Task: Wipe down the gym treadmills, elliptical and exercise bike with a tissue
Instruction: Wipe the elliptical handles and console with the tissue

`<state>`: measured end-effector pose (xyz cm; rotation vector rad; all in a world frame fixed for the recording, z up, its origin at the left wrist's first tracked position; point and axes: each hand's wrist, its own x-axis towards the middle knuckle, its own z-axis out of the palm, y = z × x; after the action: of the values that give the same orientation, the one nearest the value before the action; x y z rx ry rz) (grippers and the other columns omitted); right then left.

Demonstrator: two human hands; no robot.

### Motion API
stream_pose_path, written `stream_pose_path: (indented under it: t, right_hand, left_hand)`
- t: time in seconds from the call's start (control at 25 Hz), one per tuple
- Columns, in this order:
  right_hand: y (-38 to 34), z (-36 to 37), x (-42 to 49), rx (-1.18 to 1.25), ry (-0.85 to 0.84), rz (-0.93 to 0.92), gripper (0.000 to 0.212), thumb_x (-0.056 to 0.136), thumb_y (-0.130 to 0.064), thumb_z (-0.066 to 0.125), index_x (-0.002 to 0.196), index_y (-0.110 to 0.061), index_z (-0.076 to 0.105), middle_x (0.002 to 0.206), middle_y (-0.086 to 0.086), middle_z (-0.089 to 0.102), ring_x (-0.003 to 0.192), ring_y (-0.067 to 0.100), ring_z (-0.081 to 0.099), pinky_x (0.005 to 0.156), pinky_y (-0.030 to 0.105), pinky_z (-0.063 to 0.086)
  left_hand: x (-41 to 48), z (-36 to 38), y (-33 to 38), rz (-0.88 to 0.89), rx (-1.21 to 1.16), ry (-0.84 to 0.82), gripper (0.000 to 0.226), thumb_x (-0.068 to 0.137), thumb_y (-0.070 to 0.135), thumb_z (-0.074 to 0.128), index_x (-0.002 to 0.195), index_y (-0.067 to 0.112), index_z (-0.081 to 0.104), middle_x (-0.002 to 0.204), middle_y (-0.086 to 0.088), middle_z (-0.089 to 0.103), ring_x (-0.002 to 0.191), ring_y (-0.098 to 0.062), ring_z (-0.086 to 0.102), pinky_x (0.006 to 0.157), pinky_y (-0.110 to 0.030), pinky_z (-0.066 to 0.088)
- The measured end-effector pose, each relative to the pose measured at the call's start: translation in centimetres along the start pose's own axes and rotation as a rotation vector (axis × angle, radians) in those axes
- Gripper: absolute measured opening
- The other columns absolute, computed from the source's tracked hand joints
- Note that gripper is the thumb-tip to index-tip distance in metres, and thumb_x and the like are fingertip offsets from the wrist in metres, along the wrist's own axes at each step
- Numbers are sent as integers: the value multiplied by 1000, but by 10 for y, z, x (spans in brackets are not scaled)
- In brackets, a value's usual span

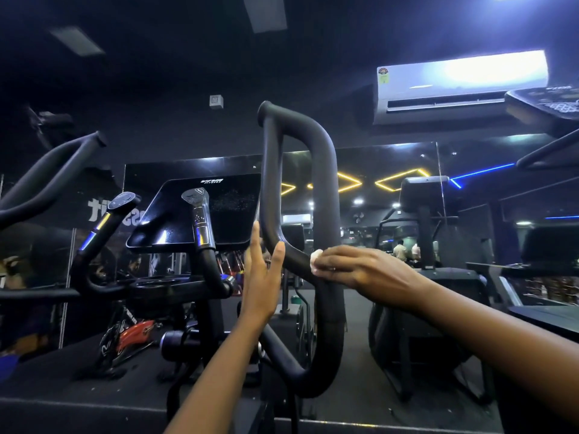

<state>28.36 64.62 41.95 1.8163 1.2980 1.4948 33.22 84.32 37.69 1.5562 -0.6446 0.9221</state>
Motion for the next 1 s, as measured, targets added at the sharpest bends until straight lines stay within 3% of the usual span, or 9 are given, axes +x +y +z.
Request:
stream_pose_path:
  t: [0.12,0.2,0.28,0.4,0.6,0.76,0.84,1.0]
  right_hand:
    - [21,-4,8,46,138,298,42,89,-11,33,117,-5,64,118,11,64,107,26,61,86,36,54]
    - [26,1,16,41,208,427,43,88,-11,32,116,-1,64,117,15,63,104,30,62,82,42,56]
    - [16,11,14,34,261,484,34,85,0,44,113,2,65,114,17,64,97,32,64,77,43,57]
    - [-19,26,-5,65,290,587,49,67,19,68,113,2,64,110,16,65,90,30,64,74,38,58]
    - [-81,49,-30,107,394,696,40,75,7,66,114,0,65,108,15,65,93,22,61,81,30,54]
    - [-116,48,-45,210,422,738,35,86,-12,45,111,-1,68,109,13,66,99,18,58,92,22,46]
    - [-110,44,-44,263,445,754,34,88,-13,46,111,-4,68,112,11,65,102,21,62,89,28,50]
    - [-71,38,-10,239,461,808,30,89,-11,52,113,-2,66,116,11,64,106,23,60,89,31,52]
  left_hand:
    - [2,1,2,219,306,120,67,83,69,29,143,47,10,157,4,12,144,-8,10,116,-39,17]
    - [12,6,3,332,523,88,63,86,70,18,144,44,11,158,8,7,145,-4,-7,118,-37,-1]
    - [16,11,0,392,644,33,67,88,72,4,146,40,16,159,6,7,144,-5,-16,117,-32,-13]
    - [12,12,-14,491,729,51,71,94,66,4,146,28,33,158,0,18,146,-14,-13,118,-34,-12]
    - [8,10,-23,512,767,71,64,97,60,15,145,24,37,157,-1,20,147,-19,-9,118,-49,7]
    - [3,6,-16,469,784,16,70,94,65,11,143,25,39,158,0,18,146,-16,-13,118,-35,-10]
    - [1,4,-13,457,795,-7,73,92,68,8,144,26,37,159,1,16,146,-14,-17,115,-26,-18]
    - [-3,5,-5,395,773,-45,82,86,74,-2,145,30,34,160,5,10,142,-6,-25,112,-24,-23]
